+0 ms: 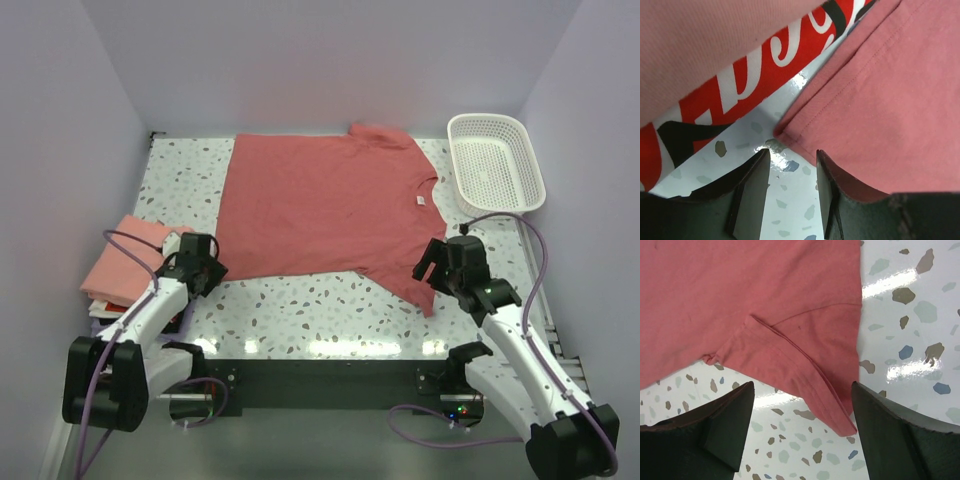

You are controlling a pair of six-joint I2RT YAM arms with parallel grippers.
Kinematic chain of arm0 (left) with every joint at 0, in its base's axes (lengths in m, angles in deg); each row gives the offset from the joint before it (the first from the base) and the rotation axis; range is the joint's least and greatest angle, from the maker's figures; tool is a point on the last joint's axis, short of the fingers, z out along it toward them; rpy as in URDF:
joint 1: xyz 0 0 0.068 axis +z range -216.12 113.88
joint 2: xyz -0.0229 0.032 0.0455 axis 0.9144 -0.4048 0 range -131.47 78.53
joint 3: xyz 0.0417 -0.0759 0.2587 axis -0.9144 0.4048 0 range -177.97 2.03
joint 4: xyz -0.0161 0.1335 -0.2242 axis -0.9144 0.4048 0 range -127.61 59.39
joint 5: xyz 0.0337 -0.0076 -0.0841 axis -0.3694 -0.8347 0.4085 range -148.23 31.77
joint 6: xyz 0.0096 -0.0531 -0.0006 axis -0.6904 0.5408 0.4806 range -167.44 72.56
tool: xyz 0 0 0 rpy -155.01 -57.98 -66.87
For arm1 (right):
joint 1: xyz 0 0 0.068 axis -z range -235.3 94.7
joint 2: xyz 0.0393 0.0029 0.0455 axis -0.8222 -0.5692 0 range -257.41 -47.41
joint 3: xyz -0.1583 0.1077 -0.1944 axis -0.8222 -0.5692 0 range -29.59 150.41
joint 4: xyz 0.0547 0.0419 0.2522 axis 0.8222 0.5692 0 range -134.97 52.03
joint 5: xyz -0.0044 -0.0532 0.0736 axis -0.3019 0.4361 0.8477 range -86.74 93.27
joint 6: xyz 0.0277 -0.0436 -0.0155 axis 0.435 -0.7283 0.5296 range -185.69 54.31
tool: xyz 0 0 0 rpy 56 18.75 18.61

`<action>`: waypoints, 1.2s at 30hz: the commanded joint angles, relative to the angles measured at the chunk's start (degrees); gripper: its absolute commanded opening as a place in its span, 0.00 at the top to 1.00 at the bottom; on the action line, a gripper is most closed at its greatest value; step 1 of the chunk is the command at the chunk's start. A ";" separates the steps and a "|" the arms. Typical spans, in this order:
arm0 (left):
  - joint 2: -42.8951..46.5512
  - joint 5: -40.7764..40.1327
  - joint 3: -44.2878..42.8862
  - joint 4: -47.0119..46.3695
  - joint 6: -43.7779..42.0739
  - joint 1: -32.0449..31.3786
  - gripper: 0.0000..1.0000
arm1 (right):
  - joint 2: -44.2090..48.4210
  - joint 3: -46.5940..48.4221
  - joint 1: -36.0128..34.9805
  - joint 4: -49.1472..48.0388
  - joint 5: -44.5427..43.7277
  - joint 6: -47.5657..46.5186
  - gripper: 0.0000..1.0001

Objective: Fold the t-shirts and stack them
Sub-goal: Flatten the tshirt out

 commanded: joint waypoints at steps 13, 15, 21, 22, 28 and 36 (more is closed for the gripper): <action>-6.07 -4.81 -2.86 -6.17 -0.47 -0.22 0.89 | -1.32 -4.12 0.04 -0.64 2.46 4.27 0.26; -6.34 -4.72 -3.30 -6.17 -1.25 -0.22 0.95 | -2.11 -4.12 0.13 -1.44 2.38 3.66 0.27; -6.16 -4.54 -3.74 -5.73 -2.13 -0.31 1.00 | -7.20 -2.28 0.04 -10.74 5.80 0.41 0.31; -6.08 -4.37 -3.83 -5.64 -2.22 -0.22 1.00 | -9.39 -1.75 -0.05 -11.97 6.85 -0.21 0.33; -5.90 -4.19 -4.53 -4.94 -3.10 -0.14 1.00 | -18.45 2.11 0.04 -19.10 7.56 -3.02 0.48; -5.64 -3.66 -4.88 -4.50 -3.72 -0.14 1.00 | -26.19 4.40 -0.48 -24.99 8.53 -3.55 0.55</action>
